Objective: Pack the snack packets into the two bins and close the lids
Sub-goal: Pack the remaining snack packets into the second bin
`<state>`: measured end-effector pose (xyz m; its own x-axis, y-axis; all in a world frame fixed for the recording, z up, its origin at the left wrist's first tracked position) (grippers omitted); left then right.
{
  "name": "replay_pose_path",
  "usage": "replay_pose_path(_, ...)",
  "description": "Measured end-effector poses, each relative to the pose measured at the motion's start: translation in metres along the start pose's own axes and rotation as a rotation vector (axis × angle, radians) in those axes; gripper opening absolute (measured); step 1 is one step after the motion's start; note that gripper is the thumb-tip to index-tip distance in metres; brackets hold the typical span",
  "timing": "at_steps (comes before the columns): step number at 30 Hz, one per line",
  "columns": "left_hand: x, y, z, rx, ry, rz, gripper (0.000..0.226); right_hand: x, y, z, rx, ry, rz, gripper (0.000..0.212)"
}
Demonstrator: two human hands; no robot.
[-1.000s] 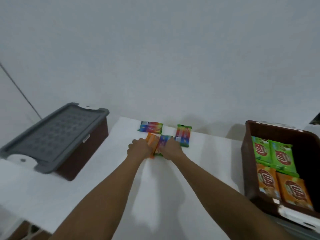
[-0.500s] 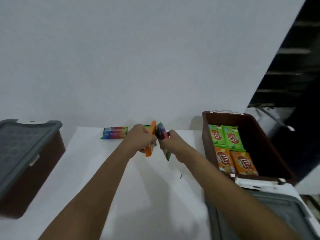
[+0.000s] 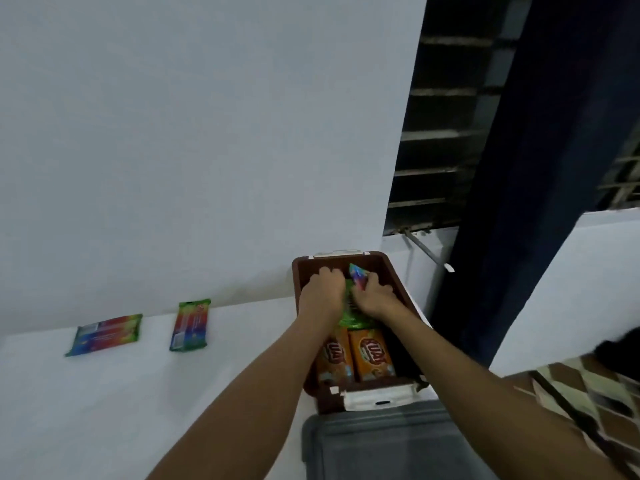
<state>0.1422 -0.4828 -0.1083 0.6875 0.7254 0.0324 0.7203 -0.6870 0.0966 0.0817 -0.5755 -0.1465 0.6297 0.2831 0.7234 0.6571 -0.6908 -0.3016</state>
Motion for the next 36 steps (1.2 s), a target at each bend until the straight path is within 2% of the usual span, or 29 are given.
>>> replay_pose_path(4,-0.013,0.001,0.019,0.217,0.180,0.081,0.048,-0.002,0.008,0.019,0.138,-0.164,-0.079,0.063)
replay_pose_path(7,-0.008,-0.003,0.003,0.259,0.063,0.156,0.039,-0.001,0.010,0.020,0.133,-0.339,-0.075,0.058)
replay_pose_path(9,0.023,-0.002,-0.012,0.144,-0.114,0.084,0.028,0.021,0.002,0.017,0.010,-0.496,-0.129,0.053)
replay_pose_path(11,0.082,-0.008,-0.024,-0.015,-0.221,-0.077,0.026,0.070,-0.018,0.032,-0.091,-0.496,-0.377,0.040)
replay_pose_path(13,0.152,-0.020,-0.018,-0.004,-0.211,-0.233,0.034,0.118,-0.040,0.070,-0.018,-0.303,-0.552,0.029)
replay_pose_path(15,0.225,-0.037,0.000,0.086,-0.141,-0.352,0.039,0.152,-0.053,0.125,0.131,-0.169,-0.573,0.027)
replay_pose_path(19,0.361,-0.079,0.052,0.284,0.003,-0.475,0.042,0.186,-0.056,0.251,0.311,-0.225,-0.490,0.025)
replay_pose_path(21,0.391,-0.089,0.073,0.339,0.043,-0.473,0.038,0.179,-0.045,0.278,0.261,-0.305,-0.426,0.031)
replay_pose_path(24,0.434,-0.102,0.101,0.370,0.065,-0.466,0.043,0.170,-0.032,0.317,0.139,-0.442,-0.329,0.055)
replay_pose_path(29,0.451,-0.101,0.119,0.355,0.008,-0.413,0.061,0.164,-0.028,0.332,0.091,-0.330,-0.235,0.069)
replay_pose_path(32,0.448,-0.108,0.117,0.447,-0.015,-0.433,0.080,0.159,-0.033,0.324,0.125,-0.123,-0.148,0.074)
replay_pose_path(34,0.433,-0.114,0.114,0.475,-0.133,-0.439,0.070,0.151,-0.044,0.321,0.244,0.029,-0.066,0.061)
replay_pose_path(36,0.408,-0.113,0.099,0.438,-0.188,-0.433,0.049,0.140,-0.056,0.312,0.368,0.068,-0.028,0.046)
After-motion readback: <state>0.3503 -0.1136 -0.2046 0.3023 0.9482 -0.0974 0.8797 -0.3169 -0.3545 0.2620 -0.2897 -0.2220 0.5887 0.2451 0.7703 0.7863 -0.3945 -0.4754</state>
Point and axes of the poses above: each hand's wrist, its own y-axis towards the middle knuckle, its own z-axis out of the palm, x = y × z, the point moved 8 cm from there along y, towards the middle knuckle, and after that the axes turned 14 degrees about y, right-handed, at the moved point
